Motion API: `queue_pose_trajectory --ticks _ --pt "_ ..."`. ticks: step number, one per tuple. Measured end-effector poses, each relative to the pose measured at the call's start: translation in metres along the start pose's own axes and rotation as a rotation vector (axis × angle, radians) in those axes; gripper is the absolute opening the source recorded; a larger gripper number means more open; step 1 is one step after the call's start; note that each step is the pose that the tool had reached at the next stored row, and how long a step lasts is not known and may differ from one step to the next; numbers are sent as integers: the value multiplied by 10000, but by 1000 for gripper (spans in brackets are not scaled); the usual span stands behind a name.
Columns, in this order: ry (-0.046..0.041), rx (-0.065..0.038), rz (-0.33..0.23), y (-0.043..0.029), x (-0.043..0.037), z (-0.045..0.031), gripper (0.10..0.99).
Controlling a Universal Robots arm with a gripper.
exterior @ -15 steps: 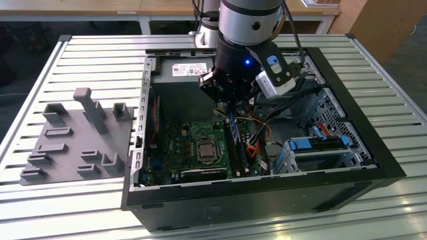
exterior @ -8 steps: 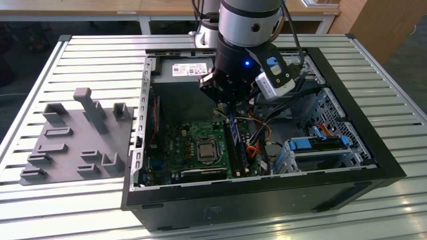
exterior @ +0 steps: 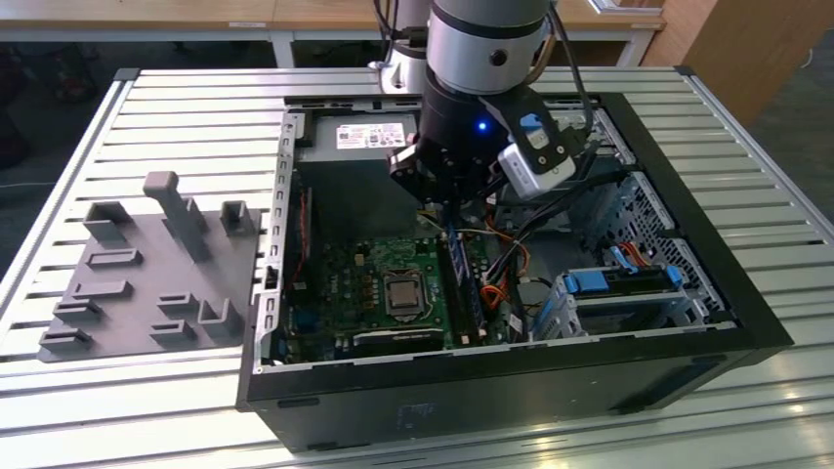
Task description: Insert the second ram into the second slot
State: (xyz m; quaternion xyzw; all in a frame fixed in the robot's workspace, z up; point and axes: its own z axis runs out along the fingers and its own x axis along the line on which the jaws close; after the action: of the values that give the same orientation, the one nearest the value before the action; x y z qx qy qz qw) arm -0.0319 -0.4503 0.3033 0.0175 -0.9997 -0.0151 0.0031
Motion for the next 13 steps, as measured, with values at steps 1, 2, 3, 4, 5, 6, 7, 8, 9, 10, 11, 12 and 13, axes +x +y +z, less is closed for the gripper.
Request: queue_pose_trajectory --ticks 1,2,3,4,5,6,7,8,9,10,11,12,13 --pt "0 -1 0 0 0 3 137" --pt "0 -1 0 0 0 5 137" --pt "0 -1 0 0 0 8 137" --pt "0 -1 -1 0 0 11 137" --pt "0 -1 -1 0 0 14 137" --pt "0 -1 -1 -1 0 16 137" --pt "0 -1 0 -1 0 18 137" --pt "0 -1 -1 -1 0 21 137" --pt "0 -1 -1 -1 0 24 137" --pt "0 -1 -1 -1 0 26 137" --pt "-1 -1 0 -1 0 29 137" --pt "0 -1 -1 -1 0 31 137" --pt "0 -1 0 -1 0 34 137"
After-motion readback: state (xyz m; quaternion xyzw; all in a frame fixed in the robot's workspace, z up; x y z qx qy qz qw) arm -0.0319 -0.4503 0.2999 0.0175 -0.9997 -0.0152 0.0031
